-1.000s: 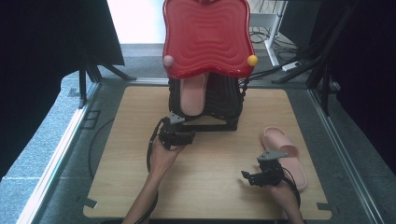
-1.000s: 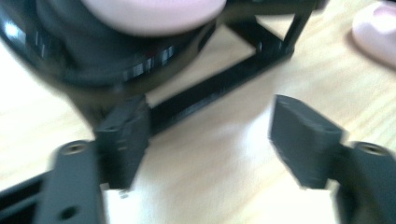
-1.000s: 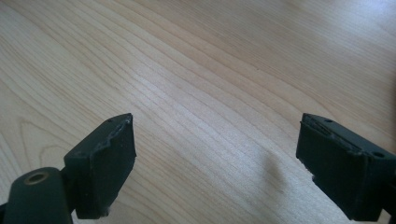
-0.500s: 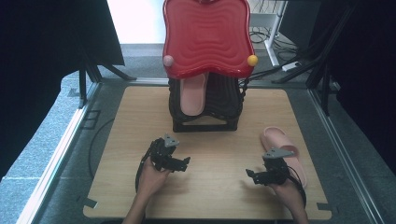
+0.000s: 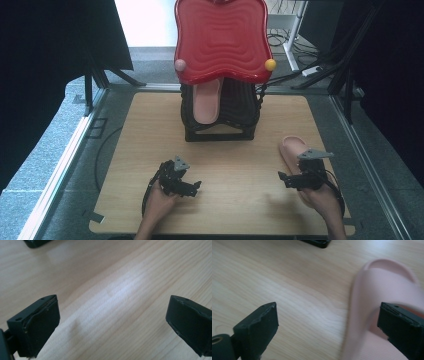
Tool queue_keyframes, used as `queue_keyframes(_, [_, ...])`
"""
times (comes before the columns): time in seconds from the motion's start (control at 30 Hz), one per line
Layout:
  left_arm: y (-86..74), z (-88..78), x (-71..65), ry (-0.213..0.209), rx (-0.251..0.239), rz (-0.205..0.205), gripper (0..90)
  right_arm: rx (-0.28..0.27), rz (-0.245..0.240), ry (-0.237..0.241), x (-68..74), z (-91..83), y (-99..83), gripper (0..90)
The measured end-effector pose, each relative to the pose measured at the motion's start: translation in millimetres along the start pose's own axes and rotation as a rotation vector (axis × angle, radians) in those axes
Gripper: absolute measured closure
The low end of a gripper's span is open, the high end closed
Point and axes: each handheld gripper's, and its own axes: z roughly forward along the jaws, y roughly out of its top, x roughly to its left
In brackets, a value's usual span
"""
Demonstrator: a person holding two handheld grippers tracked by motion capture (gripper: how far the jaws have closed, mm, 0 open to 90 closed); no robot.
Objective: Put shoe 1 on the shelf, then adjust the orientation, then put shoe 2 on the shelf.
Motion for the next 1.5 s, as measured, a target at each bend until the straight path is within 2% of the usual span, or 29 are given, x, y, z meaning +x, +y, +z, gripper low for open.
queue_keyframes(0.27, [-0.5,-2.5,-0.3,-0.009,-0.004,0.000,0.0,0.058,0.043,-0.100,-29.0,-6.5,1.8,0.0])
queue_keyframes(0.37, [-1.8,-1.3,-0.8,-0.010,0.007,0.005,0.0,0.075,0.070,-0.130,-39.3,-3.6,1.1,0.0])
queue_keyframes(0.47, [-3.5,-0.2,0.7,-0.012,0.017,-0.001,0.0,0.102,0.104,-0.137,-50.3,4.6,-1.4,0.0])
queue_keyframes(0.63, [-5.2,-0.2,3.7,-0.014,0.021,-0.011,0.0,0.143,0.186,-0.123,-65.7,23.4,-7.4,0.0])
queue_keyframes(0.87, [-5.7,0.6,3.6,-0.018,0.036,-0.003,0.0,0.210,0.232,-0.093,-73.9,48.4,-11.5,0.0])
queue_keyframes(0.97, [-6.2,2.3,3.1,-0.021,0.043,-0.001,0.0,0.230,0.229,-0.083,-76.5,52.7,-9.9,0.0])
queue_keyframes(1.07, [-6.2,3.1,3.2,-0.025,0.045,0.000,0.0,0.246,0.193,-0.055,-80.0,51.4,-5.9,0.5])
queue_keyframes(1.13, [-5.6,3.4,2.7,-0.026,0.043,-0.001,0.0,0.278,0.181,-0.044,-82.1,52.2,-1.2,0.3])
queue_keyframes(1.23, [-4.8,2.7,1.8,-0.025,0.044,0.008,0.0,0.325,0.209,-0.017,-85.7,55.1,8.7,0.0])
queue_keyframes(1.37, [-5.1,2.4,2.7,-0.026,0.044,0.006,0.0,0.454,0.234,-0.004,-89.6,60.8,24.9,0.0])
queue_keyframes(1.5, [-5.7,2.8,3.1,-0.026,0.048,0.008,0.0,0.595,0.237,0.039,-97.9,70.1,39.0,0.0])
